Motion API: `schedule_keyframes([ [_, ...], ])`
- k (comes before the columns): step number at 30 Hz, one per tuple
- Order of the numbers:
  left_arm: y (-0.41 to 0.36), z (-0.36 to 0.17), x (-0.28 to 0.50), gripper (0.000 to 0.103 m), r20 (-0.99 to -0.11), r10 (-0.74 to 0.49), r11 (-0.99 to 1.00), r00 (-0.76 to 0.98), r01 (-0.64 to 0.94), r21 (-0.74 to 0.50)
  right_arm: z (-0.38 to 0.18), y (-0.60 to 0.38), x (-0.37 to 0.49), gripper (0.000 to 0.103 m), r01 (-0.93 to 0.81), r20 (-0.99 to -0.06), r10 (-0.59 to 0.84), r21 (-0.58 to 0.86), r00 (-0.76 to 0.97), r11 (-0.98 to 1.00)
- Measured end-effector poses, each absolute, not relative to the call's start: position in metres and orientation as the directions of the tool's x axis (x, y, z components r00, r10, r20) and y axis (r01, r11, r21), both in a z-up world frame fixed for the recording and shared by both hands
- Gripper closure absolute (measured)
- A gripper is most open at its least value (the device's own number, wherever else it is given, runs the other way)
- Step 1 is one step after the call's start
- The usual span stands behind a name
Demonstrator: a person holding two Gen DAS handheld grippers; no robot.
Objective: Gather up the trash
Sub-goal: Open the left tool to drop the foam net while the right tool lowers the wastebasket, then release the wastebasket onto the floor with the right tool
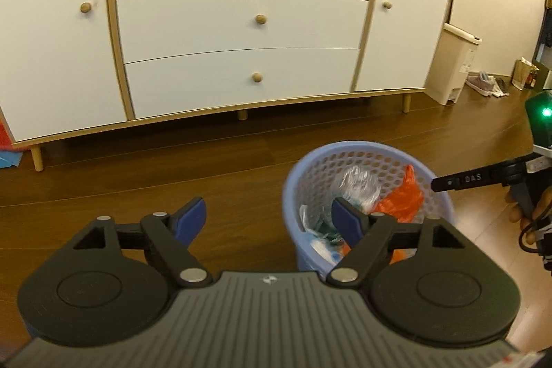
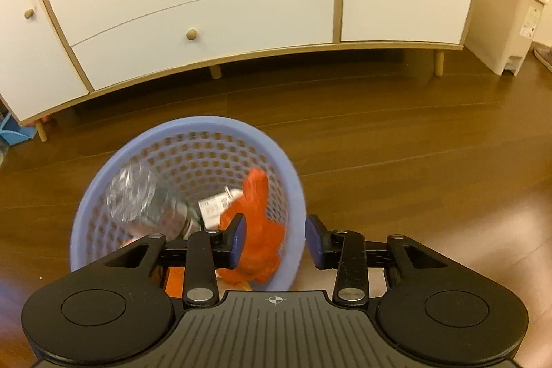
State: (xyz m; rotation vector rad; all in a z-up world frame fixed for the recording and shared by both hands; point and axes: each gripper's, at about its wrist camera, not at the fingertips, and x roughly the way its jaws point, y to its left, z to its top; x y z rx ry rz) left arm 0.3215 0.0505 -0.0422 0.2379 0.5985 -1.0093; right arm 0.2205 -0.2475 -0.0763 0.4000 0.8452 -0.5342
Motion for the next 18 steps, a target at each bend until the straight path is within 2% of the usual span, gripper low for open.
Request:
schedule_keyframes([
  [6,0.049,-0.035,0.293,0.014,-0.561,-0.740,0.515,0.371,0.849,-0.118,-0.054,-0.254,0.198,0.067,0.593,-0.774,-0.275,0.156,0.570,0.790],
  [18,0.057,-0.021,0.256,0.009,-0.592,-0.716,0.529,0.369,0.841,-0.116,0.025,-0.237,0.132,0.066,0.503,-0.733,-0.239,0.160,0.637,0.850],
])
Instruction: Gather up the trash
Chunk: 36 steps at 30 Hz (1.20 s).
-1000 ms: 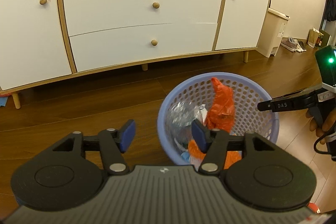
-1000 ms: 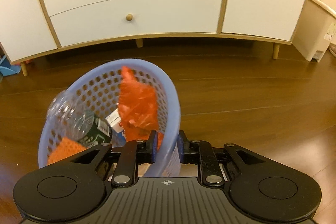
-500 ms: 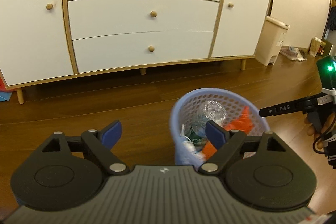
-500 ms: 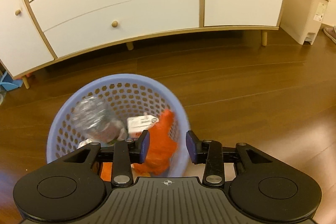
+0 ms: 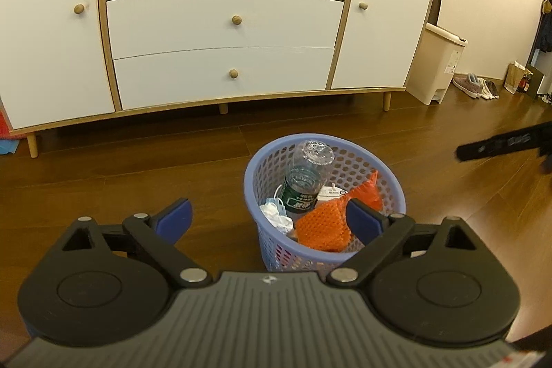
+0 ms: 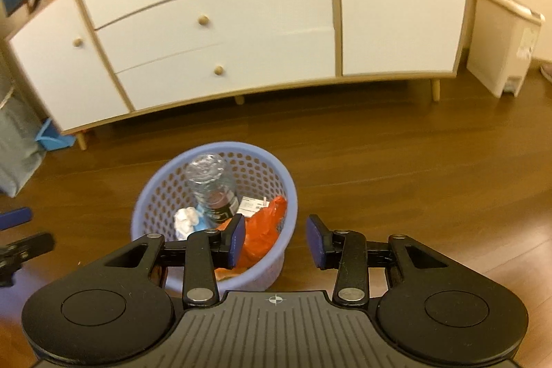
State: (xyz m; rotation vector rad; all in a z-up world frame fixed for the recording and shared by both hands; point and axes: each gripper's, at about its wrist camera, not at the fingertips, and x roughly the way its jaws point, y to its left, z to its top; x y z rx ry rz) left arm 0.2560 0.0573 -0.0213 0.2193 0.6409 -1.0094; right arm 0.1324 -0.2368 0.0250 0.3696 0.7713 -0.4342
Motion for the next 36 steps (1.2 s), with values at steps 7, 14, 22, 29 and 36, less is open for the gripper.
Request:
schedule_keyframes([
  [7,0.071,0.001,0.226,0.006,-0.628,-0.642,0.598,0.440,0.800,-0.051,0.065,-0.205,0.102,0.057,0.445,-0.748,-0.202,0.136,0.631,0.885],
  [14,0.093,0.032,0.174,0.001,-0.598,-0.626,0.632,0.500,0.775,-0.014,0.080,-0.168,0.068,0.056,0.408,-0.750,-0.166,0.149,0.641,0.901],
  [22,0.124,0.041,0.144,0.001,-0.659,-0.629,0.633,0.412,0.764,-0.127,0.077,-0.125,0.032,0.056,0.396,-0.761,-0.098,0.219,0.641,0.892],
  [29,0.145,0.042,0.120,0.001,-0.655,-0.628,0.646,0.420,0.751,-0.137,0.072,-0.094,0.012,0.056,0.383,-0.739,-0.095,0.232,0.667,0.894],
  [36,0.154,0.029,0.092,0.001,-0.663,-0.610,0.650,0.435,0.753,-0.104,0.062,-0.079,-0.003,0.056,0.369,-0.721,-0.084,0.248,0.687,0.896],
])
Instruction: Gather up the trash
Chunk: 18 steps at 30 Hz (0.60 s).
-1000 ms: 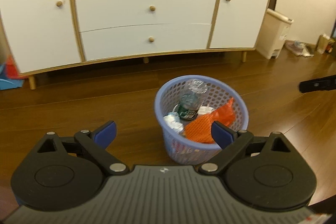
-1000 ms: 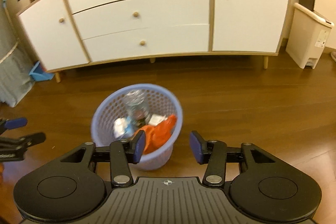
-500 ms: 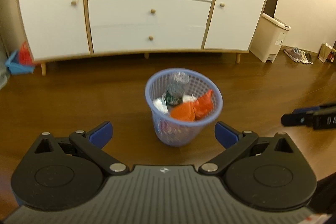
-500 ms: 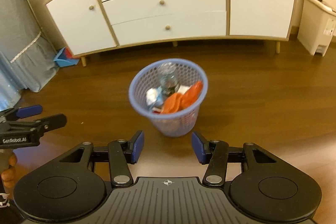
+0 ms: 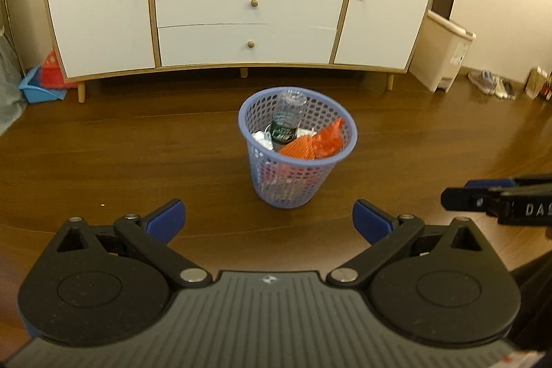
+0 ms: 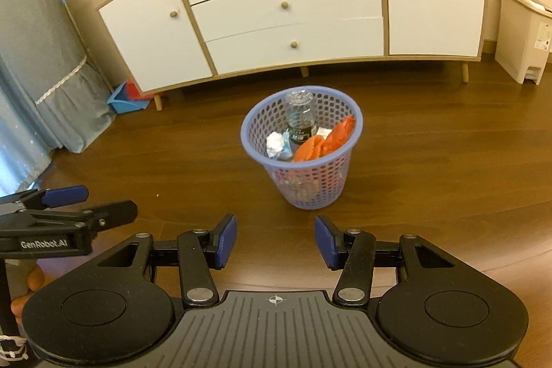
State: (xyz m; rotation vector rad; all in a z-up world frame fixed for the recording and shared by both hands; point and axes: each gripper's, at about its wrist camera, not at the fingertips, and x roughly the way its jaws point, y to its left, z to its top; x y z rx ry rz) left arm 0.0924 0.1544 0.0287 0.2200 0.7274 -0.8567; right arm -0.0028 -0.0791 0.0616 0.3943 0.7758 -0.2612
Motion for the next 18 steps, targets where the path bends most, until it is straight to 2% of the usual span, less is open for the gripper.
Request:
schedule_keyframes([
  [18,0.157,0.005,0.080,0.001,-0.692,-0.577,0.663,0.434,0.744,-0.085,0.033,-0.069,-0.010,0.056,0.348,-0.745,-0.078,0.215,0.662,0.912],
])
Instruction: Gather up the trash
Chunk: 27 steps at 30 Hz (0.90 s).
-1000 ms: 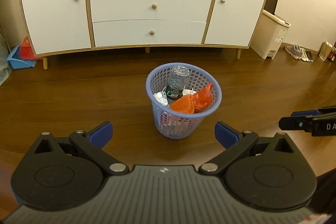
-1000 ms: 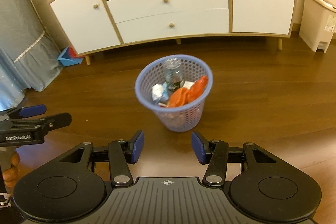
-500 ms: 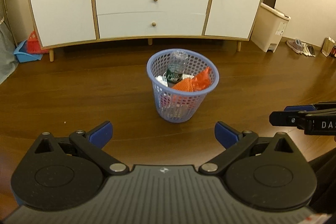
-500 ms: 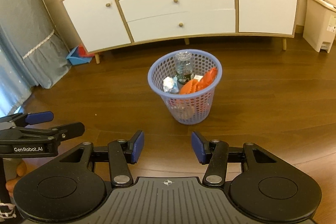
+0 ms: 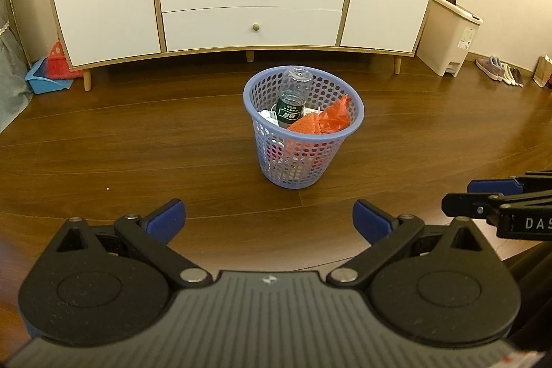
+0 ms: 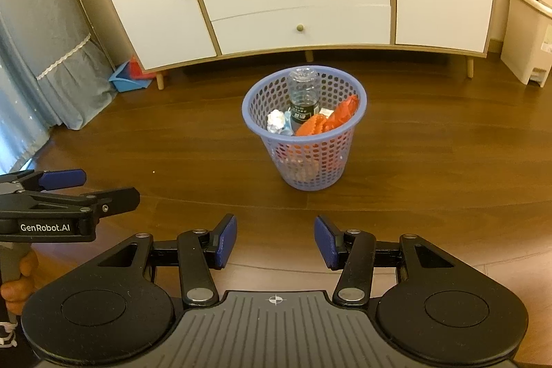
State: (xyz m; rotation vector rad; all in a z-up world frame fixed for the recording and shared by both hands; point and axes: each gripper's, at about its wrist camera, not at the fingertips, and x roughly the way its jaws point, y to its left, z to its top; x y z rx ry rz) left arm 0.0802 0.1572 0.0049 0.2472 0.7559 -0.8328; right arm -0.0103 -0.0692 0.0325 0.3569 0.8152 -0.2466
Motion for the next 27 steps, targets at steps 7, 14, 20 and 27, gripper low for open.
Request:
schedule_keyframes([
  [7,0.153,0.002,0.079,0.001,-0.698,-0.575,0.655,0.427,0.751,-0.081,0.030,-0.071,-0.009,0.056,0.349,-0.749,-0.071,0.221,0.659,0.911],
  [14,0.149,0.001,0.079,0.001,-0.704,-0.571,0.652,0.424,0.755,-0.074,0.029,-0.071,-0.008,0.056,0.352,-0.750,-0.067,0.228,0.658,0.908],
  [20,0.147,-0.001,0.080,0.001,-0.711,-0.562,0.655,0.422,0.752,-0.071,0.028,-0.072,-0.007,0.056,0.350,-0.751,-0.065,0.228,0.657,0.909],
  [27,0.146,-0.002,0.080,0.001,-0.713,-0.560,0.656,0.422,0.751,-0.070,0.028,-0.071,-0.006,0.056,0.350,-0.752,-0.063,0.229,0.656,0.908],
])
